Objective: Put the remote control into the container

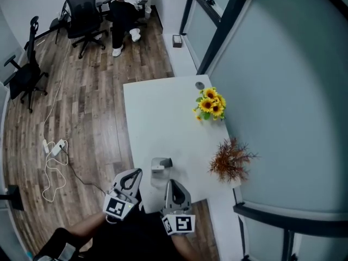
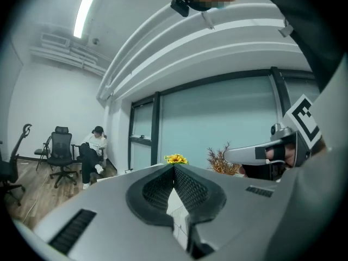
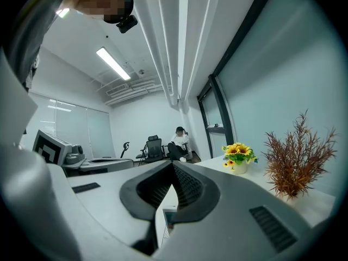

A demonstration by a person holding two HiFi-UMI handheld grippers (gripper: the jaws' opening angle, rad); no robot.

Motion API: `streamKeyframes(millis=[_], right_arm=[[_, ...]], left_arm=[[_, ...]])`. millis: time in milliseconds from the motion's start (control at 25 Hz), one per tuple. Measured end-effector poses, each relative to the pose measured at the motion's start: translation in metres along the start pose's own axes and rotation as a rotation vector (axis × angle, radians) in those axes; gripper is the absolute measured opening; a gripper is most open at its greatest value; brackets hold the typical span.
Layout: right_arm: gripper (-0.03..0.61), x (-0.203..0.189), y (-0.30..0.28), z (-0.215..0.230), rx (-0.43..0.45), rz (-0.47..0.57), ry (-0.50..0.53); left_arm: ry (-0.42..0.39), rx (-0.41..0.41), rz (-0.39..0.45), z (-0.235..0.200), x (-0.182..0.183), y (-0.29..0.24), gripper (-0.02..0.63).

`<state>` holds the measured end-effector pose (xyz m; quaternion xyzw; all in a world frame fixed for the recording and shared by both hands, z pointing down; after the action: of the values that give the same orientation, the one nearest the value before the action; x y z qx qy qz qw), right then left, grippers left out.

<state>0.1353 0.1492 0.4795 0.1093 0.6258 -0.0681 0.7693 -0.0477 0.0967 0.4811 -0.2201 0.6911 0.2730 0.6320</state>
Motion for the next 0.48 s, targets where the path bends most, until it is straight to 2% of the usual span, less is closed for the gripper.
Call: streamKeyframes(millis=[480], right_arm=[[0.005,0.027,0.001,-0.005,0.010,0.079,0.022]], left_arm=[[0.029,0.145,0.138,0.001,0.053,0.003,0.008]])
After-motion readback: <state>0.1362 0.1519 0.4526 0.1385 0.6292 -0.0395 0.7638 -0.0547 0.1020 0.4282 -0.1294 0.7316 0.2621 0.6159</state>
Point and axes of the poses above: the fingertips, and each gripper's own axes: y backward along the fingers, z to its right, x out of its top, the point moved 8 cm from there along y, backward along the fingers, and after that the axes turned 14 degrees about z, right-handed, at the moved point
